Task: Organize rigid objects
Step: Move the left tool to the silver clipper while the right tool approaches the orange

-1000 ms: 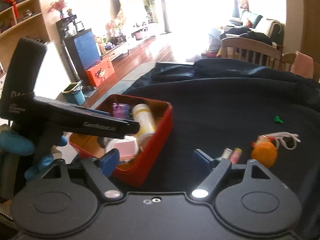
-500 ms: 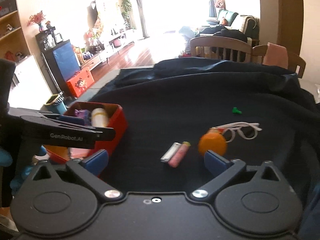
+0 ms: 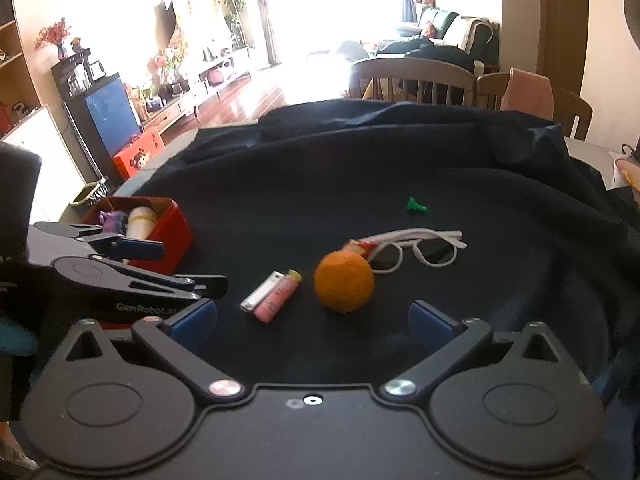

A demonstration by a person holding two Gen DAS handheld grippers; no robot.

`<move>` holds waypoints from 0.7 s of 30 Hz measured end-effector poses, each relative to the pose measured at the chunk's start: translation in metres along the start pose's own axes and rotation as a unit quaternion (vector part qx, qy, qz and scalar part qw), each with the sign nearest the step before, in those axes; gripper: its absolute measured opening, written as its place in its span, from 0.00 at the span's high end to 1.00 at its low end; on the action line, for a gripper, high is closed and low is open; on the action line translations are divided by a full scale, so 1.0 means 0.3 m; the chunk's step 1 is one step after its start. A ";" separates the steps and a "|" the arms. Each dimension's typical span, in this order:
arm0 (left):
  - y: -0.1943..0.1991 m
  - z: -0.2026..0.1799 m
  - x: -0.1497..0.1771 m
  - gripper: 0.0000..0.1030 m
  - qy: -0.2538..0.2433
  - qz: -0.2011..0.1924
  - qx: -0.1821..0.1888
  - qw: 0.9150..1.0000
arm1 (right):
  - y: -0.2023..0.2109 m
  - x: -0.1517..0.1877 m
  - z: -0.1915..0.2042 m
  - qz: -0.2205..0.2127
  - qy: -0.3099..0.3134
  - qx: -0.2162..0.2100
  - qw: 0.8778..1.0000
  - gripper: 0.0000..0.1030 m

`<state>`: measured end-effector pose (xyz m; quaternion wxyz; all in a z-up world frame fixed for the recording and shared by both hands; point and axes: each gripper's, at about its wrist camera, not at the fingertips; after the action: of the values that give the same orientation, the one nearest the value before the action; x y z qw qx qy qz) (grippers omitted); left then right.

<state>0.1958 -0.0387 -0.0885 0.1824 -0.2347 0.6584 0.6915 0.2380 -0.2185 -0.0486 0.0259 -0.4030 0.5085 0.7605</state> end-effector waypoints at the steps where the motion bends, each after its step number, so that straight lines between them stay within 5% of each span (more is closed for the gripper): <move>1: -0.014 -0.008 0.000 0.20 -0.001 0.003 -0.003 1.000 | -0.003 0.001 -0.012 0.002 0.000 0.000 1.000 0.01; 21: -0.203 -0.024 -0.004 0.20 0.019 0.053 -0.037 0.998 | -0.108 -0.032 -0.101 0.032 0.001 -0.013 0.999 0.01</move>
<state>0.2316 -0.0416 -0.1382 0.1243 -0.2195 0.6472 0.7193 0.2766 -0.2235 -0.0716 -0.0045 -0.3877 0.5110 0.7671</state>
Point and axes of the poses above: each gripper's, at about its wrist camera, not at the fingertips, and y roughly against the way its jaws point, z to its left, x to its underside, and after that the axes turned 4 degrees about z, right-handed
